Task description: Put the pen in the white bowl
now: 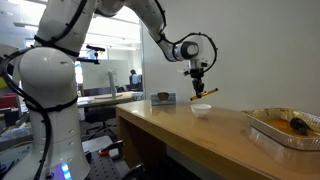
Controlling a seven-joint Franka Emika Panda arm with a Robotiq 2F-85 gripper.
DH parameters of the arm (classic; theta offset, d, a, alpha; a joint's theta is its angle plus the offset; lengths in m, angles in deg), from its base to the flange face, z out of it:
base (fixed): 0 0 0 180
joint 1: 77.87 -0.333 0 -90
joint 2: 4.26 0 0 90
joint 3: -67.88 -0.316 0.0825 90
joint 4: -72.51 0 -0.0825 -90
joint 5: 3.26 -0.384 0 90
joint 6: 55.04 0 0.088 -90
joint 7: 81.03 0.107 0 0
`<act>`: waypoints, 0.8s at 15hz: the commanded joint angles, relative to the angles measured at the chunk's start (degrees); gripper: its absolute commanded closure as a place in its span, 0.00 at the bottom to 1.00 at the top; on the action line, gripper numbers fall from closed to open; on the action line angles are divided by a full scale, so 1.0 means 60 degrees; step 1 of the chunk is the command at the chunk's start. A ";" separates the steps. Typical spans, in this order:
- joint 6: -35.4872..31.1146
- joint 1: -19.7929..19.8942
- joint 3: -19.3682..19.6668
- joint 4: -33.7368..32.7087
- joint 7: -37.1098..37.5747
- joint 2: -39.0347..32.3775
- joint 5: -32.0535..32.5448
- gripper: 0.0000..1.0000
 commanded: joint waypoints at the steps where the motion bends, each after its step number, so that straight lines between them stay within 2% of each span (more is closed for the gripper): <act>1: -0.0335 -0.0285 0.0227 -0.0407 0.0827 -0.0625 0.0468 0.95; 12: -0.0095 -0.0465 0.0551 -0.1819 0.1183 -0.1719 0.0610 0.95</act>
